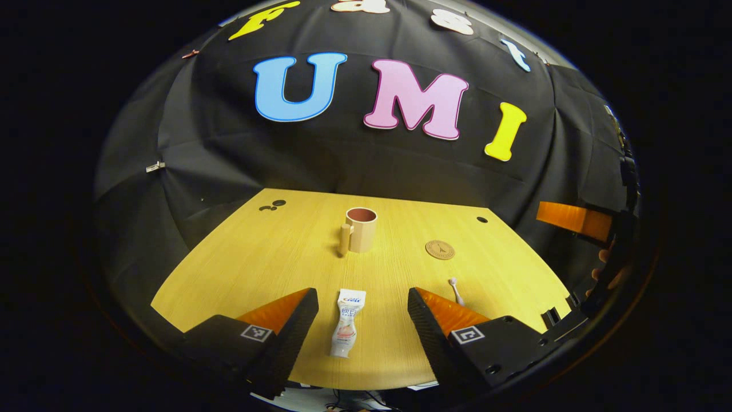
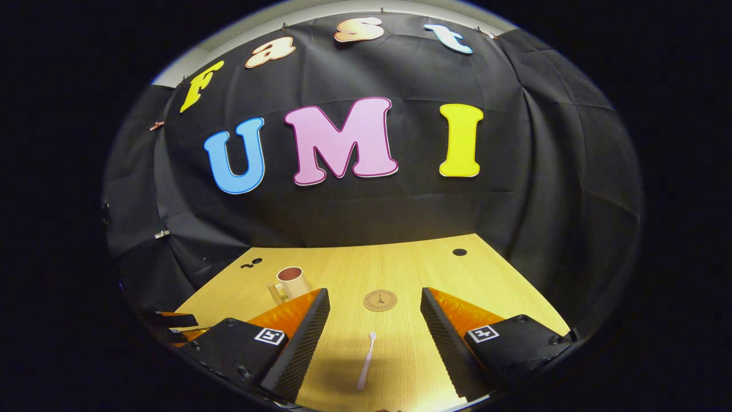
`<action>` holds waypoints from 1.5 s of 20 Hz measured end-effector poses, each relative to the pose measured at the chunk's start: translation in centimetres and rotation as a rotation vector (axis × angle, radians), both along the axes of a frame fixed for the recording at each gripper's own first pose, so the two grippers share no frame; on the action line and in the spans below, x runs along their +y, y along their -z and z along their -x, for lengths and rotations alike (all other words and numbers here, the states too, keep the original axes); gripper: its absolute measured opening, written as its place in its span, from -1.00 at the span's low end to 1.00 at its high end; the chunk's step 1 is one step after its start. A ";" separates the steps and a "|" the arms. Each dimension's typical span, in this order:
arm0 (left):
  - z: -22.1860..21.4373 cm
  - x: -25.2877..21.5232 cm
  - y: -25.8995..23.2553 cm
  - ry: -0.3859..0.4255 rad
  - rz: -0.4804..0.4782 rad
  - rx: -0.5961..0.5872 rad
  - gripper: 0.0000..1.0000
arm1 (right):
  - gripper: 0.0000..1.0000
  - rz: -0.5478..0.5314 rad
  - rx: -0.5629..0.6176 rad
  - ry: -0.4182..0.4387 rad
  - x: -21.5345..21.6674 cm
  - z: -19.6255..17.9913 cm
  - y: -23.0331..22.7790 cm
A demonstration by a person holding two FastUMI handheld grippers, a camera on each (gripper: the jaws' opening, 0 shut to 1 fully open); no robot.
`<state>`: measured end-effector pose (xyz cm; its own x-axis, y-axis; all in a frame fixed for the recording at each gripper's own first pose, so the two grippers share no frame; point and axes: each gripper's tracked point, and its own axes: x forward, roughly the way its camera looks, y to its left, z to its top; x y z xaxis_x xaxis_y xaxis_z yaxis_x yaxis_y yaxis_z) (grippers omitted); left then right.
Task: Put the toothbrush and toothpaste on the desktop into the cup, then pick up the cup and place it on the coaster on the desktop.
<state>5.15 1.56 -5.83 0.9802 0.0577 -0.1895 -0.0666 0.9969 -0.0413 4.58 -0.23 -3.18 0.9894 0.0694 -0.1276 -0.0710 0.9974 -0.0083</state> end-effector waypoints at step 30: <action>-10.6 2.8 15.1 0.031 -0.123 0.490 0.05 | 0.97 -0.004 0.410 -0.006 -1.3 -5.6 13.8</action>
